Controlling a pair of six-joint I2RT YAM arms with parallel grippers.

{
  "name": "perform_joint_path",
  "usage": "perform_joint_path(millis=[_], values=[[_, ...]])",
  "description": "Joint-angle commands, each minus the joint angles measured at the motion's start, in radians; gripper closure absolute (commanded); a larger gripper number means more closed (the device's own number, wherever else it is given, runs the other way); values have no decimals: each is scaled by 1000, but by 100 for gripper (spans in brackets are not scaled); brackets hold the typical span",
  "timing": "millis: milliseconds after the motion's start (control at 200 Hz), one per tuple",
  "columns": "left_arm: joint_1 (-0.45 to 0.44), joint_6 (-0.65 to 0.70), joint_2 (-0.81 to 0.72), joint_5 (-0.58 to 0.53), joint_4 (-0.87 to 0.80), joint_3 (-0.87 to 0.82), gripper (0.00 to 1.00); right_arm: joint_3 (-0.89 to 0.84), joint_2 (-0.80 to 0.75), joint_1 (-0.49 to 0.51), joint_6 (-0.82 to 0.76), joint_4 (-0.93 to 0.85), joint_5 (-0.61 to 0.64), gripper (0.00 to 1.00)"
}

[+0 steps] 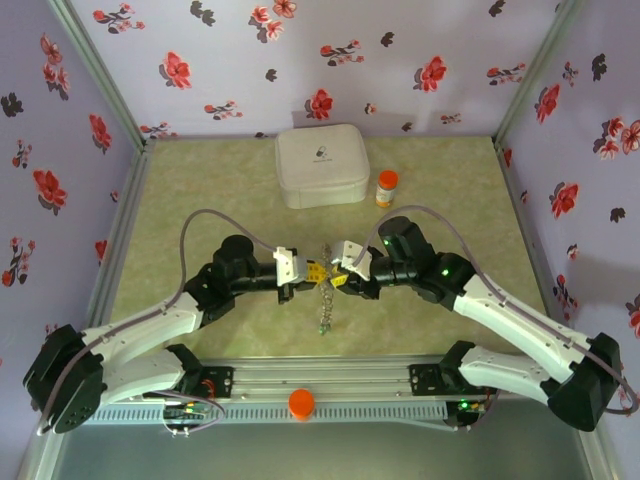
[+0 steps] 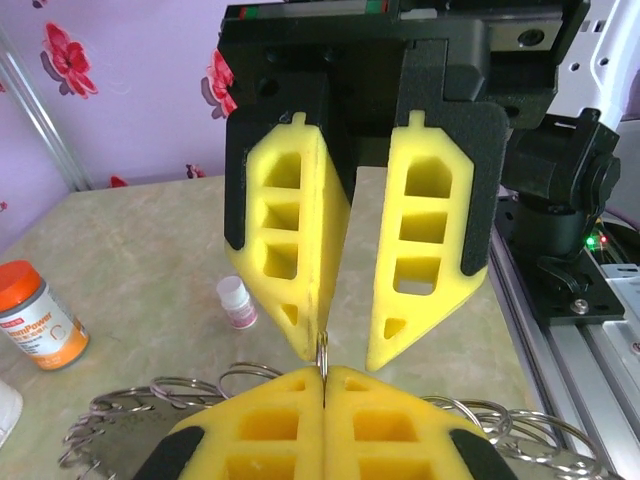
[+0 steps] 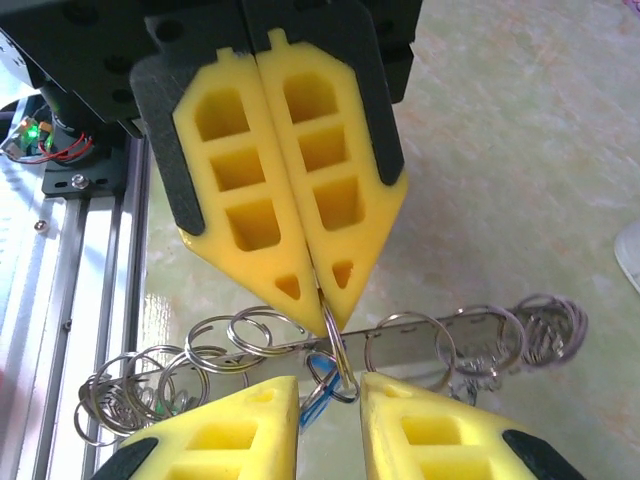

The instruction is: Put the keys on the keyring

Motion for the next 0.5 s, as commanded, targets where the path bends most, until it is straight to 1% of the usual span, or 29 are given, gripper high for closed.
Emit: perform_joint_path(millis=[0, 75, 210, 255, 290, 345, 375, 415, 495], values=[[-4, -1, 7, 32, 31, 40, 100, 14, 8, 1, 32, 39, -50, 78], [-3, -2, 6, 35, 32, 42, 100, 15, 14, 2, 37, 43, -57, 81], [-3, -2, 4, 37, 28, 41, 100, 20, 26, 3, 35, 39, -61, 90], [-3, -2, 4, 37, 25, 42, 100, 24, 26, 4, 35, 38, -64, 94], [-3, 0, 5, 34, 19, 42, 100, 26, 27, 4, 33, 37, -68, 100], [-3, 12, 1, 19, 0, 44, 81, 34, 28, 3, 31, 25, -68, 100], [-3, 21, -2, 10, -20, 46, 76, 40, 30, 4, 27, 12, -65, 100], [-4, 38, -4, -2, -53, 54, 72, 50, 33, 3, 19, -5, -60, 100], [-4, 88, 2, -24, -173, 86, 72, 80, 49, 7, -8, -58, -23, 100]])
